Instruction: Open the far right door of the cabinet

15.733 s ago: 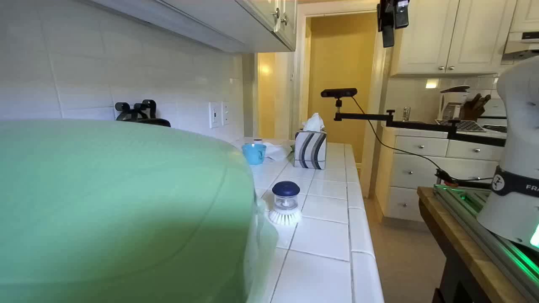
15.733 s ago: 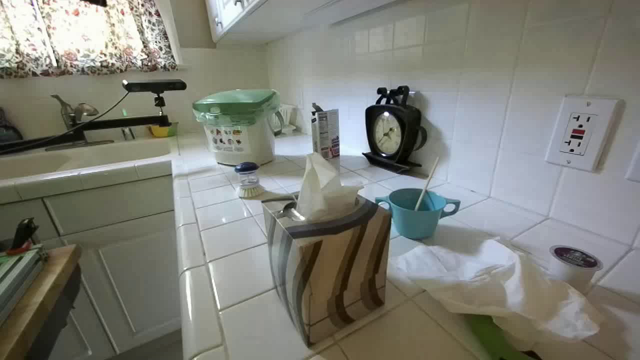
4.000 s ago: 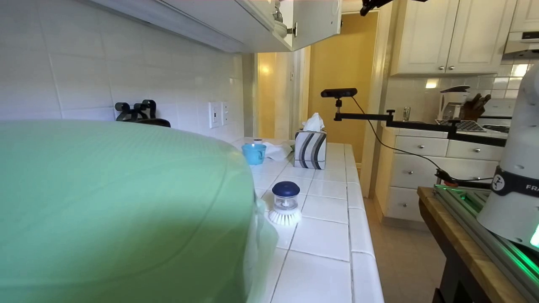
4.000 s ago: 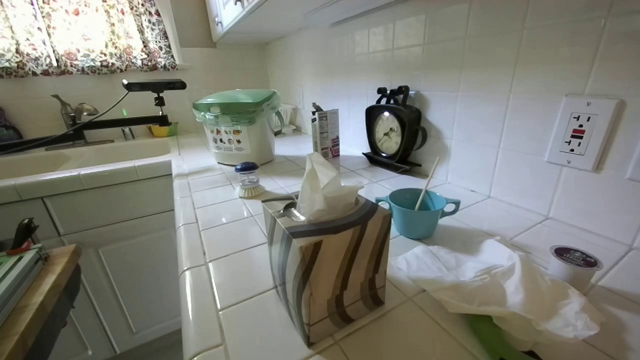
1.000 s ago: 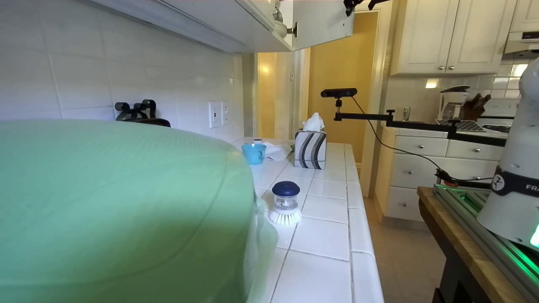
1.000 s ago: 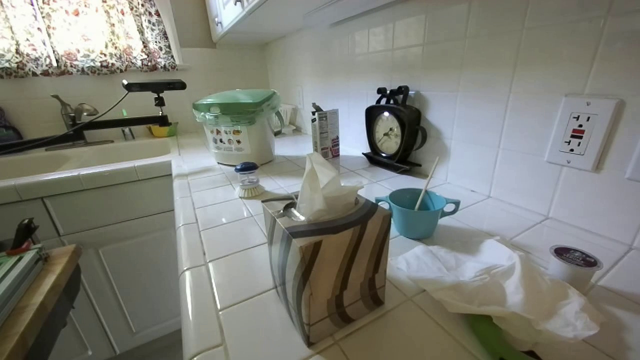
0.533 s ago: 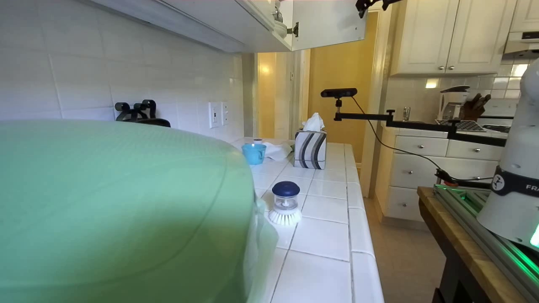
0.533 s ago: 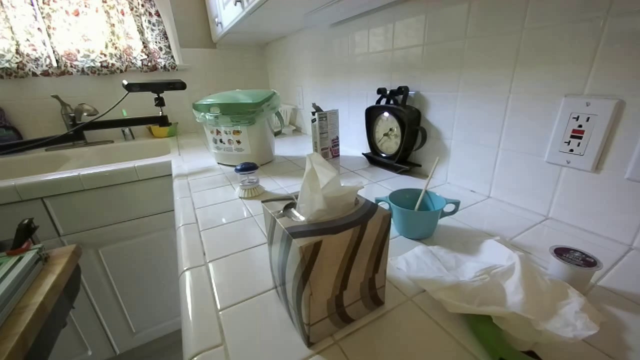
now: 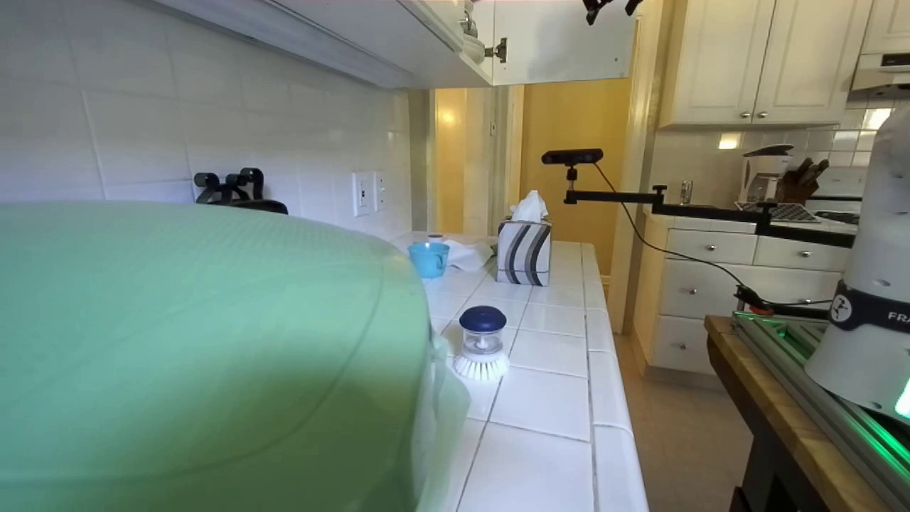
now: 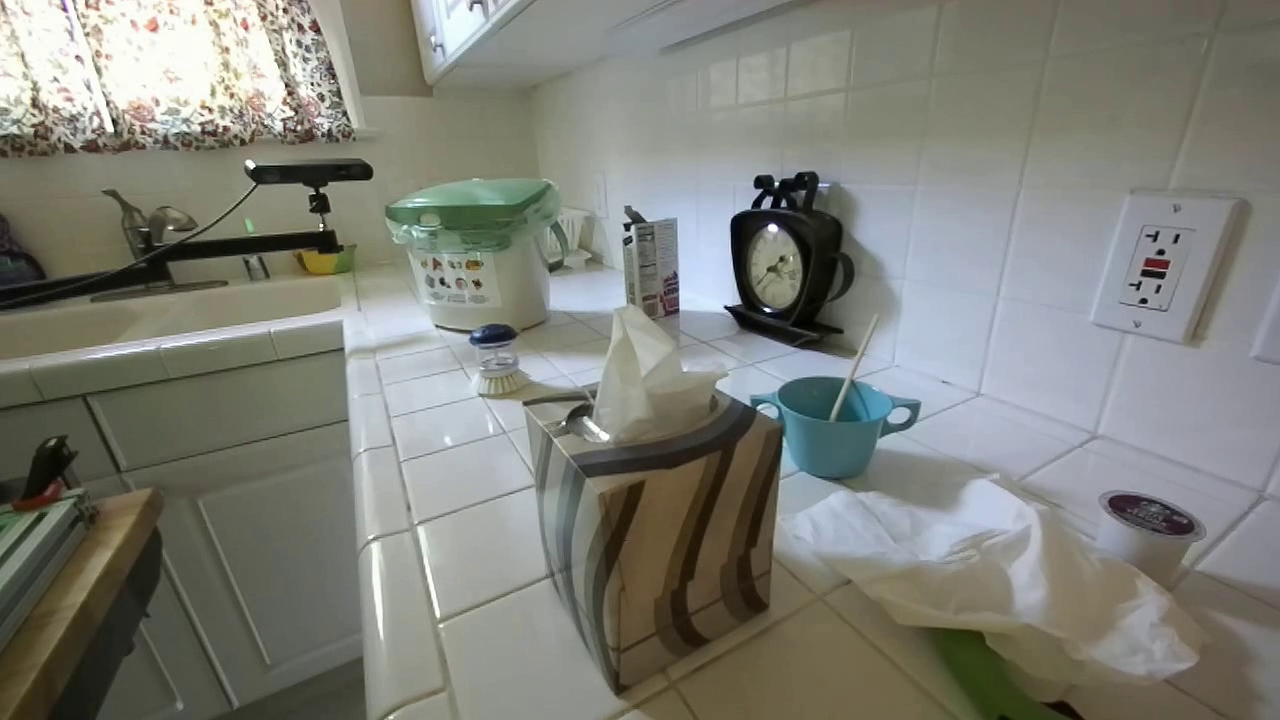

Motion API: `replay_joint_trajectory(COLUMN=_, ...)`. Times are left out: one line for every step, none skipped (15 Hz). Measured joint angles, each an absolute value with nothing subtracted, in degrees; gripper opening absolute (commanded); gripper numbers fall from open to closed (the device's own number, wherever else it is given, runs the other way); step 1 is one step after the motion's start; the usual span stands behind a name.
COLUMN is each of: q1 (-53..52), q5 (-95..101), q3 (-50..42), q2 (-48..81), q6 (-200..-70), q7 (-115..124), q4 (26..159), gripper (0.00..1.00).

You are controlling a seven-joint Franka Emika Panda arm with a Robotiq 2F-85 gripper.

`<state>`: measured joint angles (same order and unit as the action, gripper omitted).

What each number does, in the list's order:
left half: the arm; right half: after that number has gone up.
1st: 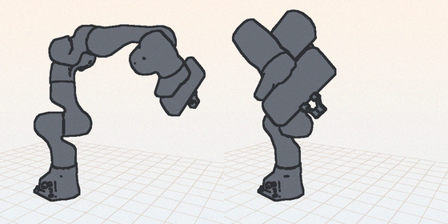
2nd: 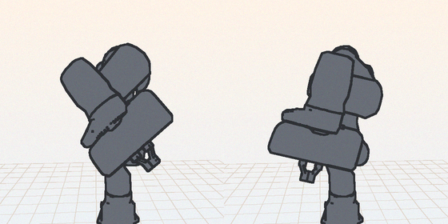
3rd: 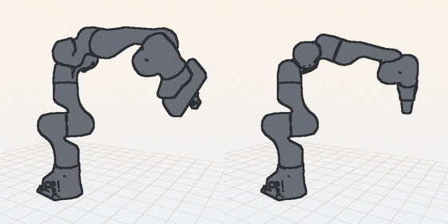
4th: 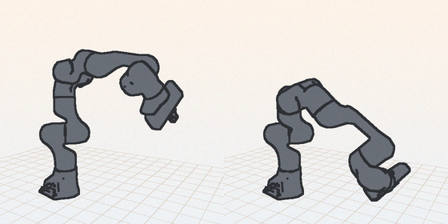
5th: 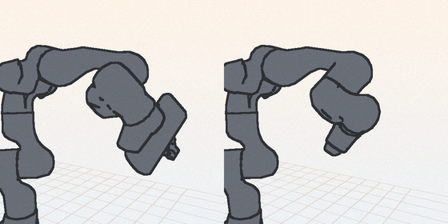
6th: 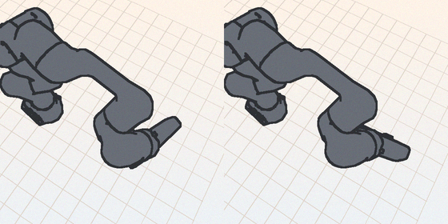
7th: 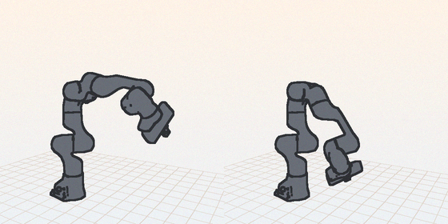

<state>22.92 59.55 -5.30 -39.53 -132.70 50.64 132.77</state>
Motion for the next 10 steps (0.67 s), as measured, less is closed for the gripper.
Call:
replay_joint_trajectory(q1=20.66, q5=57.79, q3=-5.33, q2=-39.45, q6=-132.9, q7=50.64, q4=132.62, gripper=1.0)
replay_joint_trajectory(q1=18.65, q5=55.79, q3=-5.4, q2=-39.32, q6=-133.18, q7=50.59, q4=132.43, gripper=1.0)
replay_joint_trajectory(q1=16.9, q5=53.81, q3=-5.51, q2=-39.15, q6=-133.61, q7=50.43, q4=132.2, gripper=1.0)
replay_joint_trajectory(q1=15.46, q5=51.69, q3=-5.7, q2=-38.98, q6=-134.37, q7=50.15, q4=131.99, gripper=1.0)
replay_joint_trajectory(q1=14.22, q5=49.28, q3=-5.93, q2=-38.83, q6=-135.24, q7=49.47, q4=131.83, gripper=1.0)
replay_joint_trajectory(q1=13.12, q5=46.62, q3=-6.19, q2=-38.67, q6=-136.06, q7=48.44, q4=131.67, gripper=1.0)
replay_joint_trajectory(q1=12.02, q5=43.51, q3=-6.48, q2=-38.52, q6=-136.9, q7=46.72, q4=131.59, gripper=1.0)
replay_joint_trajectory(q1=11.1, q5=40.35, q3=-6.65, q2=-38.43, q6=-137.46, q7=44.72, q4=131.57, gripper=1.0)
replay_joint_trajectory(q1=10.29, q5=36.88, q3=-6.71, q2=-38.41, q6=-137.55, q7=42.38, q4=131.56, gripper=1.0)
replay_joint_trajectory(q1=9.51, q5=32.99, q3=-6.72, q2=-38.41, q6=-137.48, q7=39.78, q4=131.55, gripper=1.0)
